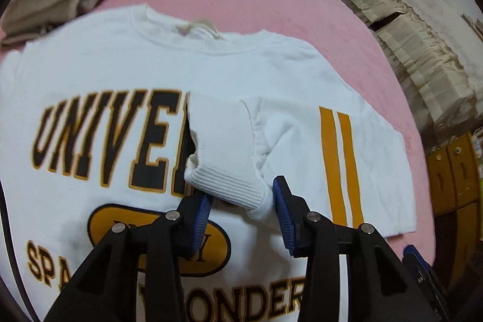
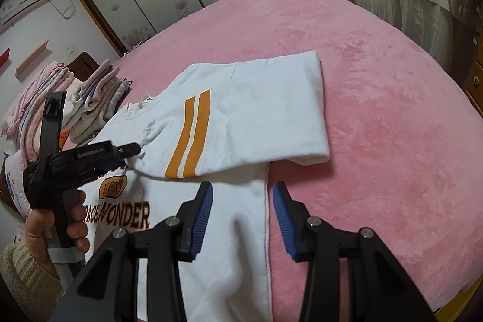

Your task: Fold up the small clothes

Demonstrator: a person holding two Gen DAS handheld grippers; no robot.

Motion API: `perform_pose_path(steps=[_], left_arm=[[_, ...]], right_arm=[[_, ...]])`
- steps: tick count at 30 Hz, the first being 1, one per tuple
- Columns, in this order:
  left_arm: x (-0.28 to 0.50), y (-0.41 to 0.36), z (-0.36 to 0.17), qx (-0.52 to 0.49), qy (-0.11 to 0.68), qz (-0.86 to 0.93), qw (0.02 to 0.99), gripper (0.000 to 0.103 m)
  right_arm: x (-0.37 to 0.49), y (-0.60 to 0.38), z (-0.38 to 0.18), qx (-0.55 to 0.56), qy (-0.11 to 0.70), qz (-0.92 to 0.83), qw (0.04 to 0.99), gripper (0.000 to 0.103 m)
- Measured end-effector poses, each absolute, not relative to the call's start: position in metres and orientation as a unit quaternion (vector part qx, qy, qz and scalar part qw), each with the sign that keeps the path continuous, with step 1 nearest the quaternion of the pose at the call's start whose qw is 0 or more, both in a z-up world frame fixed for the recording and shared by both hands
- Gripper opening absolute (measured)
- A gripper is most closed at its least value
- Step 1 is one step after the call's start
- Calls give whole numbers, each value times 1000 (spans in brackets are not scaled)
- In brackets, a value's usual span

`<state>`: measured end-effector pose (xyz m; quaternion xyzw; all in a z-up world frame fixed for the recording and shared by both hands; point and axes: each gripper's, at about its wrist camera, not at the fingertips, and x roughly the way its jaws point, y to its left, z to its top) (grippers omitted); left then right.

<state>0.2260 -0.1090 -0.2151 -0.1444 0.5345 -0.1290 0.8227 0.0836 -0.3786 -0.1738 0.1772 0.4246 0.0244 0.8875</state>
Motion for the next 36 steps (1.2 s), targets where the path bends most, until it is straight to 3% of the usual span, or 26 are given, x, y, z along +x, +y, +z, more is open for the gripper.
perform_pose_path(steps=[3, 9, 13, 17, 18, 20, 25, 31, 36], left_arm=[[231, -99, -221, -172, 541, -166, 806, 47], [249, -90, -232, -236, 544, -223, 774, 47], [259, -81, -237, -259, 548, -230, 761, 31], [266, -81, -240, -256, 555, -223, 759, 24], [265, -78, -239, -252, 556, -219, 762, 14], [266, -83, -235, -229, 552, -214, 772, 9], [259, -94, -196, -158, 509, -216, 818, 8], [262, -69, -132, -150, 412, -184, 880, 8], [260, -20, -121, -166, 384, -121, 900, 8]], right_arm=[[87, -382, -174, 169, 426, 15, 889, 42], [86, -390, -176, 167, 428, -1, 888, 42], [85, -391, -175, 161, 429, -9, 889, 42], [87, -393, -172, 153, 429, -18, 890, 42], [88, -393, -172, 151, 430, -22, 890, 42], [88, -398, -172, 152, 431, -30, 889, 42], [92, -409, -171, 138, 435, -52, 888, 42], [104, -404, -179, 119, 451, -47, 883, 42], [117, -384, -183, 95, 455, -29, 885, 42]])
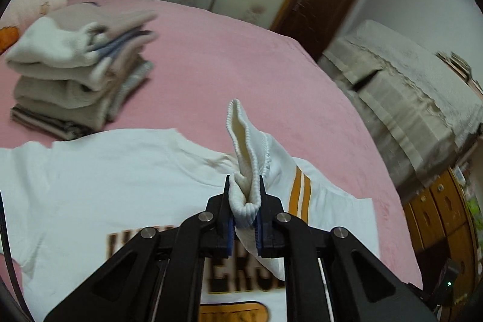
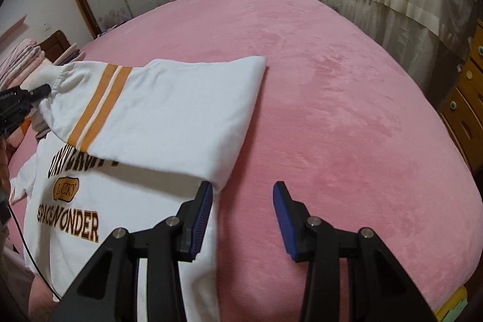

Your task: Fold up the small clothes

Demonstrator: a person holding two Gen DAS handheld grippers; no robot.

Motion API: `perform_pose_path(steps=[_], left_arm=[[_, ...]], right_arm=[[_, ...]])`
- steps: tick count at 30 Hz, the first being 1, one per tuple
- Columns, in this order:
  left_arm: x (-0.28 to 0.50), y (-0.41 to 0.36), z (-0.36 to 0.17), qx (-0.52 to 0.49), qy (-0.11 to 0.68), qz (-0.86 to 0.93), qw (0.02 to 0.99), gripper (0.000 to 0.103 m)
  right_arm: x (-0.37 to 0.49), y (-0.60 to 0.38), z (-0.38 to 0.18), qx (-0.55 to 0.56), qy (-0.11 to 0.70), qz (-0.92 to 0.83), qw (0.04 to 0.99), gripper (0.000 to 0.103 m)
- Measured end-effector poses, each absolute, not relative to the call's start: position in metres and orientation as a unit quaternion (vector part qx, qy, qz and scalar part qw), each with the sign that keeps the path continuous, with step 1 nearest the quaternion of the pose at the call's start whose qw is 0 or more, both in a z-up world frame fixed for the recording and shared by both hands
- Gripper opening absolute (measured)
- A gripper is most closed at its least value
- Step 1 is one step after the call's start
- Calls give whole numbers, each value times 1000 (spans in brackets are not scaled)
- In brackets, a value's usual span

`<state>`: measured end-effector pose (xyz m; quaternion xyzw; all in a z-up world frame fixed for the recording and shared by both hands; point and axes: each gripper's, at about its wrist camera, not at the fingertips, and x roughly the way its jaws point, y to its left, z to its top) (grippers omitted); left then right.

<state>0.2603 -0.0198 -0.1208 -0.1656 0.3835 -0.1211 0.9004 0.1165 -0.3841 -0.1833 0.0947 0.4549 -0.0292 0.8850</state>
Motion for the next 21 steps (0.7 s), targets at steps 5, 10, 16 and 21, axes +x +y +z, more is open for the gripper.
perform_pose_path(steps=[5, 10, 16, 21], left_arm=[[257, 18, -157, -184, 419, -82, 885, 8], [251, 31, -198, -204, 452, -66, 866, 8], [246, 38, -208, -222, 450, -64, 863, 8], [250, 37, -213, -221, 453, -69, 861, 9]], right_arm=[[130, -365, -192, 74, 467, -12, 881, 42], [141, -357, -196, 44, 466, -18, 884, 42], [141, -369, -195, 86, 477, 3, 875, 42], [133, -376, -188, 103, 474, 20, 874, 42]])
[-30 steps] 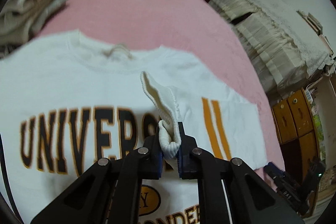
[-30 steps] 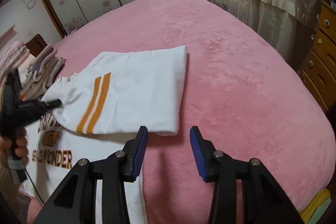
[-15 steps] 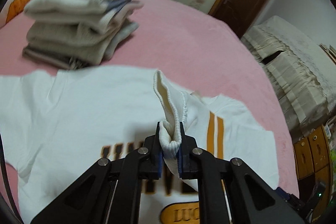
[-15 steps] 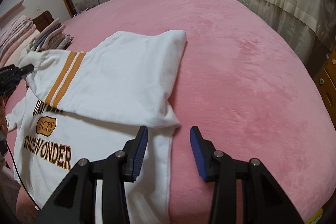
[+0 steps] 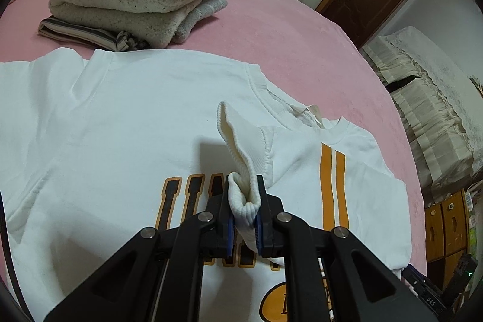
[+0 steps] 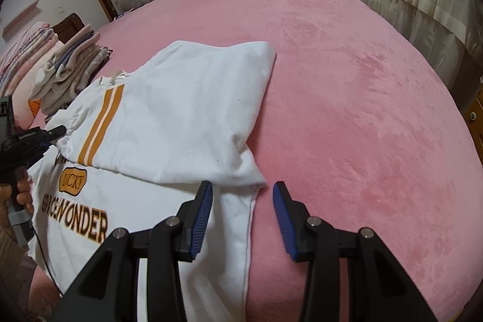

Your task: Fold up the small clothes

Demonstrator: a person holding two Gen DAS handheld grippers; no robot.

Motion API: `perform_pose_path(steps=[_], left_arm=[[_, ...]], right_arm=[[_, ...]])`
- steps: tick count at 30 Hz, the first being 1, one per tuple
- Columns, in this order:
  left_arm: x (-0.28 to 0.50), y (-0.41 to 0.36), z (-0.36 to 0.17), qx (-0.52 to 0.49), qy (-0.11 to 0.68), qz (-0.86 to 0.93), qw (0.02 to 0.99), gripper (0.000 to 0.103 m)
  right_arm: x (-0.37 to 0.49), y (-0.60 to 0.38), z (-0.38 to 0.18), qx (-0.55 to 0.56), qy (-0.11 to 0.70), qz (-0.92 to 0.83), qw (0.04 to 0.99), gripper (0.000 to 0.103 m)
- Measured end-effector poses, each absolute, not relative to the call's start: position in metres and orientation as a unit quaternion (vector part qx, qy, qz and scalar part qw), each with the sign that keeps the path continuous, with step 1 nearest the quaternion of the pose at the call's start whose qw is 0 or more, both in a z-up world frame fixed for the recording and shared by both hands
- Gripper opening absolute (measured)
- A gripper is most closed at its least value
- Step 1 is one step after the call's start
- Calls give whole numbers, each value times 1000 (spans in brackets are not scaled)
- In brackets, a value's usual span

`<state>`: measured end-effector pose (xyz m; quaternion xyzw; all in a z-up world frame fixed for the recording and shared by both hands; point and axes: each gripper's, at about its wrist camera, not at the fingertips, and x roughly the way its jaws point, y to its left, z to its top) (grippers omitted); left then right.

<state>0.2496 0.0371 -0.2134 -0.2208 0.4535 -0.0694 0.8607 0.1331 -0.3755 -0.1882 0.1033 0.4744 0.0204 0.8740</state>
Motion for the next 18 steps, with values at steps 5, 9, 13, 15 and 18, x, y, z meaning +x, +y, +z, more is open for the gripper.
perform_pose_path(steps=[5, 9, 13, 15, 18], left_arm=[[248, 39, -209, -232, 444, -77, 862, 9], [241, 41, -199, -235, 423, -80, 872, 9], [237, 43, -196, -233, 411, -76, 878, 9], [237, 48, -200, -243, 411, -66, 876, 9], [237, 55, -209, -262, 416, -53, 869, 9]], right_arm=[[139, -382, -182, 143, 465, 29, 873, 42], [151, -385, -187, 146, 470, 24, 870, 42], [150, -391, -193, 165, 471, 36, 866, 42], [148, -393, -196, 167, 473, 38, 864, 42], [148, -396, -200, 172, 473, 40, 863, 40]])
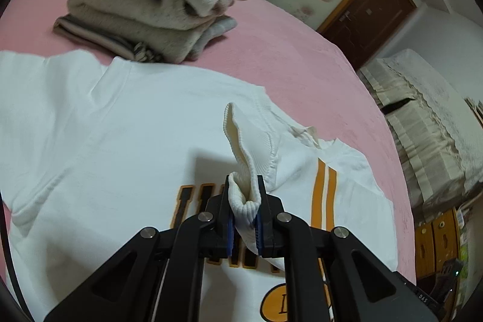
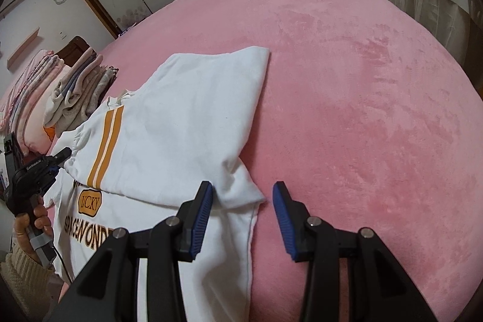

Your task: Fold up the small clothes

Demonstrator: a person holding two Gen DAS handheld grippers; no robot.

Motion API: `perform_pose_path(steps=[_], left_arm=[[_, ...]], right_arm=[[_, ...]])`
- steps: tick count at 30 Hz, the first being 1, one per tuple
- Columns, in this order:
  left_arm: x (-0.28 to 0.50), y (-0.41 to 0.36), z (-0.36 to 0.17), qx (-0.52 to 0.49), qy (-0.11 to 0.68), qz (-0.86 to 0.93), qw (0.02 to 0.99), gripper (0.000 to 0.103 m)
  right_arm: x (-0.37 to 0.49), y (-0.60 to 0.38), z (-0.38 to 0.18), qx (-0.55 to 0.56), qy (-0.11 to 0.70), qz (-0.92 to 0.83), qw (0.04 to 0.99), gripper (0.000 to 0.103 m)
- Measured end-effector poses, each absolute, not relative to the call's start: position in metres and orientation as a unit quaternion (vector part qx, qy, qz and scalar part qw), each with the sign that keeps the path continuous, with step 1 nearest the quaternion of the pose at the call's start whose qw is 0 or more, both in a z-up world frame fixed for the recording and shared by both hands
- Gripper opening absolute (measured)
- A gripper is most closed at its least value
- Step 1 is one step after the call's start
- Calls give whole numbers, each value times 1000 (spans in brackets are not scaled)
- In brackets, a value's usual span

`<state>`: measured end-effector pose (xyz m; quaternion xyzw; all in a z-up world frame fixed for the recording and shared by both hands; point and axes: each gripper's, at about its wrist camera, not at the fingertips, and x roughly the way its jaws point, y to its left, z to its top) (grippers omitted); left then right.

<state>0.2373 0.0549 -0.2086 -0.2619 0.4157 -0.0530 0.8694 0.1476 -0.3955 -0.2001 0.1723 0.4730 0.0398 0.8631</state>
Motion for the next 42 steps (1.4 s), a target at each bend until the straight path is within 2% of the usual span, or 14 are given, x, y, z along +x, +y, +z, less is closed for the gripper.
perform_pose_path(steps=[1, 3, 4, 6, 8, 15, 17, 19, 22, 25, 32, 40, 41, 42], left_arm=[[237, 57, -212, -267, 419, -49, 866, 9], [238, 59, -219, -274, 426, -43, 861, 9], [238, 59, -222, -274, 428, -42, 860, 9], [239, 58, -225, -272, 431, -40, 859, 9], [239, 58, -223, -272, 423, -39, 863, 9], [245, 62, -235, -269, 430, -28, 862, 13], [246, 69, -238, -290, 435, -39, 852, 18], [247, 79, -240, -320, 441, -58, 837, 32], [256, 91, -240, -338, 448, -82, 824, 45], [270, 93, -236, -318, 459, -99, 824, 47], [315, 75, -238, -220, 535, -190, 794, 47], [342, 61, -232, -174, 551, -228, 784, 47], [342, 57, -230, -161, 545, -225, 792, 36], [342, 53, -230, -148, 543, -221, 797, 16]], right_arm=[[149, -397, -202, 178, 472, 42, 862, 38], [152, -399, -206, 191, 474, 50, 858, 25], [154, -399, -208, 192, 477, 54, 856, 23], [155, -392, -207, 173, 476, 54, 861, 15], [152, -389, -203, 167, 468, 43, 867, 13], [154, -386, -211, 179, 480, 17, 858, 14], [155, -387, -208, 186, 485, 16, 854, 17], [154, -389, -201, 192, 484, 17, 853, 20], [154, -388, -186, 184, 472, 21, 862, 25], [160, -390, -175, 180, 462, 27, 868, 26], [197, -395, -168, 137, 469, 5, 872, 26], [264, -410, -185, 148, 494, -3, 856, 26], [271, -412, -189, 155, 499, -1, 853, 26], [279, -414, -193, 163, 502, -3, 849, 26]])
